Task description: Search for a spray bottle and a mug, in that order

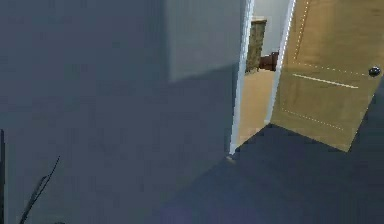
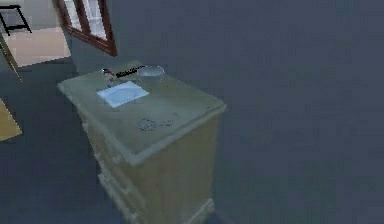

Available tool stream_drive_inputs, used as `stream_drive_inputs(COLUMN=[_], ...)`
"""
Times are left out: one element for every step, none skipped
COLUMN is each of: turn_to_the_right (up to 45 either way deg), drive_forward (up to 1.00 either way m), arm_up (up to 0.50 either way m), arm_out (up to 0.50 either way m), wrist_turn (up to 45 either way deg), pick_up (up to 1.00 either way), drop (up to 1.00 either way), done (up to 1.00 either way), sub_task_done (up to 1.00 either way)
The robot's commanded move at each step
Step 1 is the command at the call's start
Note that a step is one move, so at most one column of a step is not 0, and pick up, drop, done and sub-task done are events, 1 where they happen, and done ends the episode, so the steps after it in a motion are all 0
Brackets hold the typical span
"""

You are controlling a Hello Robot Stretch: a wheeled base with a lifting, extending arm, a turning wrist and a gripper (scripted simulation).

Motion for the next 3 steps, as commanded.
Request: stream_drive_inputs(turn_to_the_right=[0.0, 45.0, 0.0], drive_forward=[0.2, 0.0, 1.0], arm_up=[0.0, 0.0, 0.0], arm_out=[0.0, 0.0, 0.0], wrist_turn=[0.0, 0.0, 0.0], pick_up=[0.0, 0.0, 0.0], drop=[0.0, 0.0, 0.0], done=[0.0, 0.0, 0.0], sub_task_done=[0.0, 0.0, 0.0])
